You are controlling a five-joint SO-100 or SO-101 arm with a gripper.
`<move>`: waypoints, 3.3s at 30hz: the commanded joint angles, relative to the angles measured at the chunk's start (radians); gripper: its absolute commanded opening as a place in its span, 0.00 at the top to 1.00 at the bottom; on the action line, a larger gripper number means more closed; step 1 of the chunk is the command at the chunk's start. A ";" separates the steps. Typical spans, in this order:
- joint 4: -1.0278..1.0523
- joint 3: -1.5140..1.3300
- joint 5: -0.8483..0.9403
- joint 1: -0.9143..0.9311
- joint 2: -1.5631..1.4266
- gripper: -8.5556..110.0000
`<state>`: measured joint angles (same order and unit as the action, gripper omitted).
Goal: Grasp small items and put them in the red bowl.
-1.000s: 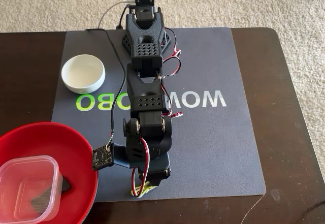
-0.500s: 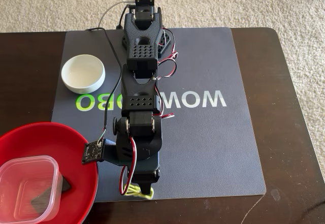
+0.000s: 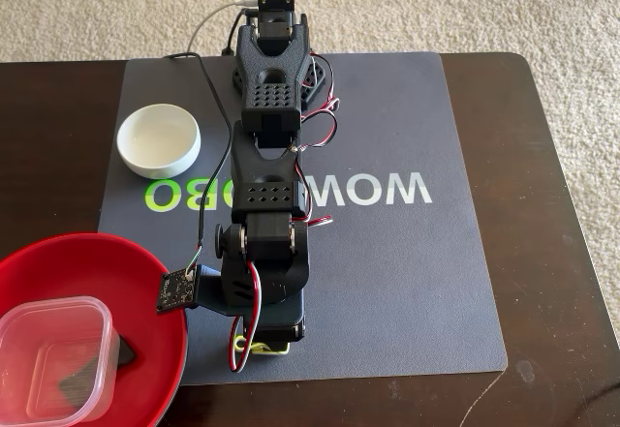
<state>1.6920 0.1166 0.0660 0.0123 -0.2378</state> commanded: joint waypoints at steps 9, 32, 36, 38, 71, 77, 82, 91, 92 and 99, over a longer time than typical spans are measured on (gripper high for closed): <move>0.011 0.092 -0.021 -0.187 -0.299 0.93; 0.014 0.147 -0.288 0.472 -0.337 0.92; 0.014 0.146 -0.322 0.457 -0.270 0.68; 0.014 0.147 -0.324 0.442 -0.265 0.60; -0.577 -2.361 -1.094 0.913 -1.894 0.76; -0.661 -2.246 -0.908 0.773 -1.671 0.76; -0.661 -2.230 -0.891 0.773 -1.563 0.78; -0.666 -2.258 -0.911 0.795 -1.557 0.93; -0.666 -2.255 -0.905 0.795 -1.560 0.93; -0.584 -2.224 -0.775 0.727 -1.744 0.93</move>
<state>1.0600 -2.1583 -0.7470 0.7900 -1.8883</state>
